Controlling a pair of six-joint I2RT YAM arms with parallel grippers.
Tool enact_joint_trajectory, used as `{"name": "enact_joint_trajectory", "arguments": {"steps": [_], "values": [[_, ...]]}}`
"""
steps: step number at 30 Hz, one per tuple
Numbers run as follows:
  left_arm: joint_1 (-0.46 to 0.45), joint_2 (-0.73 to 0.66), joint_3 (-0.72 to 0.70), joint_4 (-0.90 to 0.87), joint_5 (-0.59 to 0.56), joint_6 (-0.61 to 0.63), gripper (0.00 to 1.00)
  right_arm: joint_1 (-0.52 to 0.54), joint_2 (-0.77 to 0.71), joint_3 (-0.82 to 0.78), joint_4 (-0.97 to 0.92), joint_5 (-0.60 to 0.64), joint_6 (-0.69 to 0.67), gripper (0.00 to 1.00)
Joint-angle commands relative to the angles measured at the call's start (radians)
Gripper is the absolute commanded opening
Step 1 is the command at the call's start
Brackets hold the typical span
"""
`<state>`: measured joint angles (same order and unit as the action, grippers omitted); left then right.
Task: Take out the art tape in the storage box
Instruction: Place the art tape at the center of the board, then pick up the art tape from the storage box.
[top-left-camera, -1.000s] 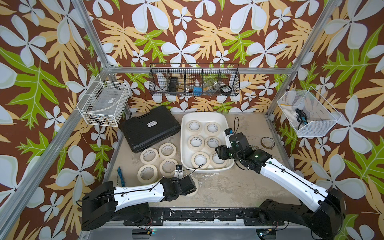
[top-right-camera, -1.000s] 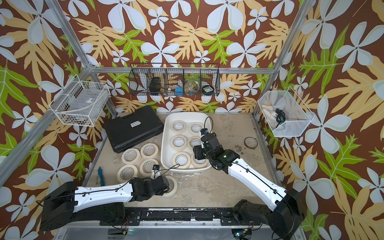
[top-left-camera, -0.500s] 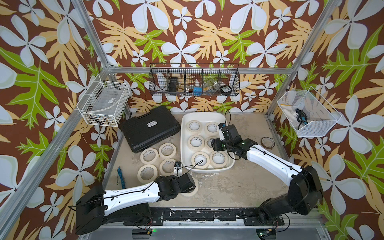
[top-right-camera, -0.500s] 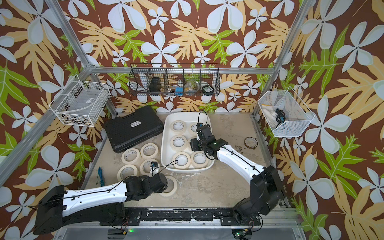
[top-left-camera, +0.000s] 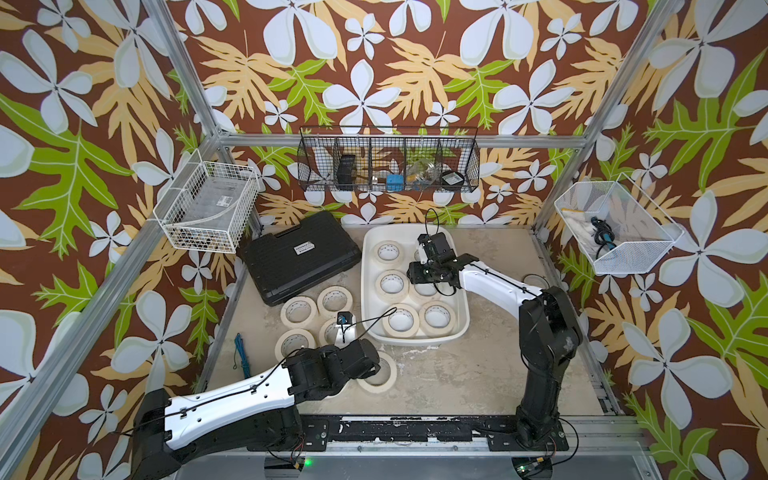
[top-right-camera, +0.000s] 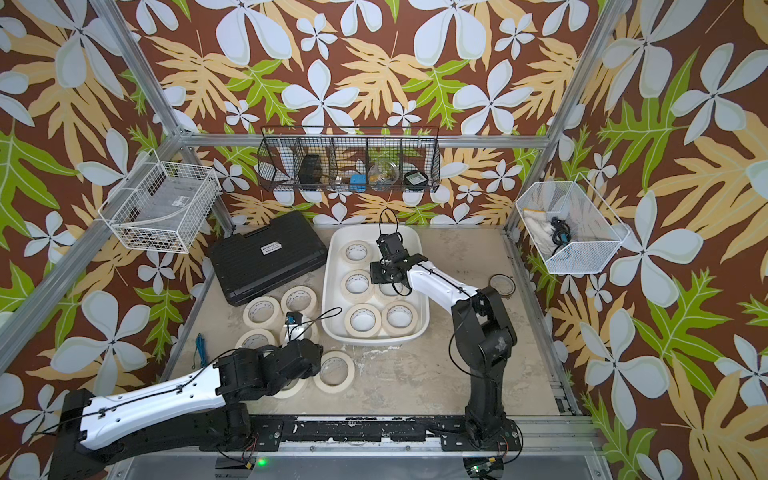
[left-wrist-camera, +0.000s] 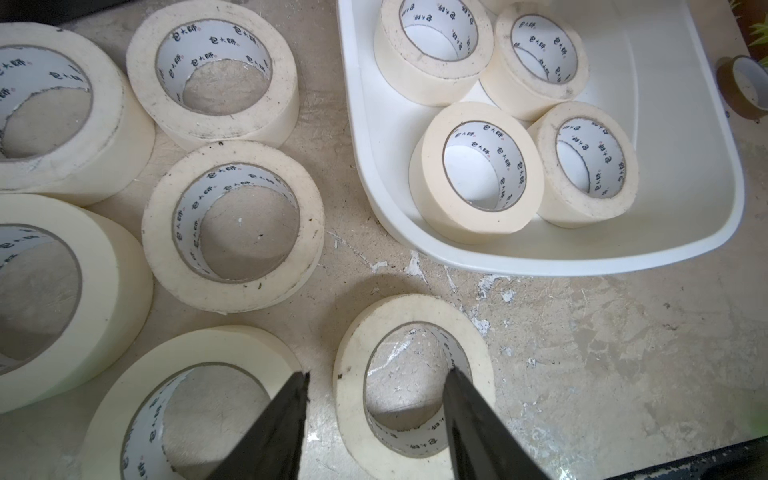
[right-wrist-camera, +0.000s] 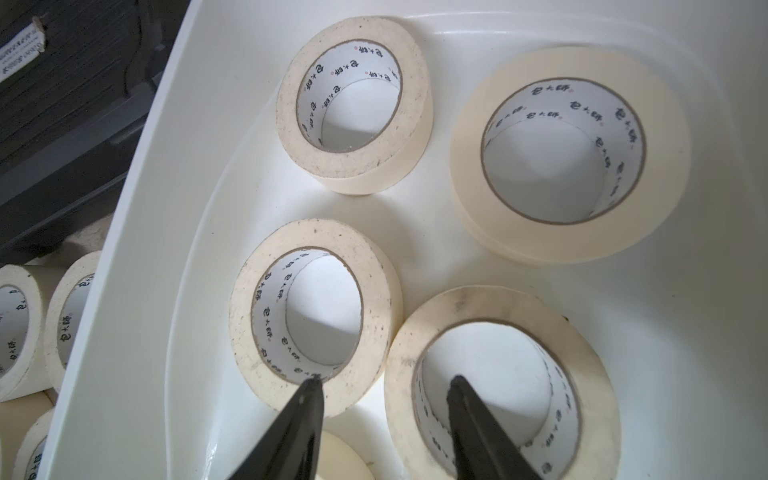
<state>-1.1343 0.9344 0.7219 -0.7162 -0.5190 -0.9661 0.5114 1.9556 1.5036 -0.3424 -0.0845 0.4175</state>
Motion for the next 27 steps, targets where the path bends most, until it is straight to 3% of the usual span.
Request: {"name": "enact_joint_trajectory", "arguments": {"steps": [1, 16, 27], "values": [[0.001, -0.017, 0.011, -0.029, -0.018, 0.016, 0.57, 0.004, 0.051, 0.061, -0.035, -0.006, -0.029, 0.52], [0.001, -0.069, 0.037, -0.062, 0.0, 0.02, 0.6, 0.033, 0.261, 0.284, -0.173, 0.096, -0.193, 0.54], [0.001, -0.07, 0.046, -0.058, 0.017, 0.035, 0.62, 0.042, 0.346, 0.372, -0.215, 0.075, -0.226, 0.53]]}}
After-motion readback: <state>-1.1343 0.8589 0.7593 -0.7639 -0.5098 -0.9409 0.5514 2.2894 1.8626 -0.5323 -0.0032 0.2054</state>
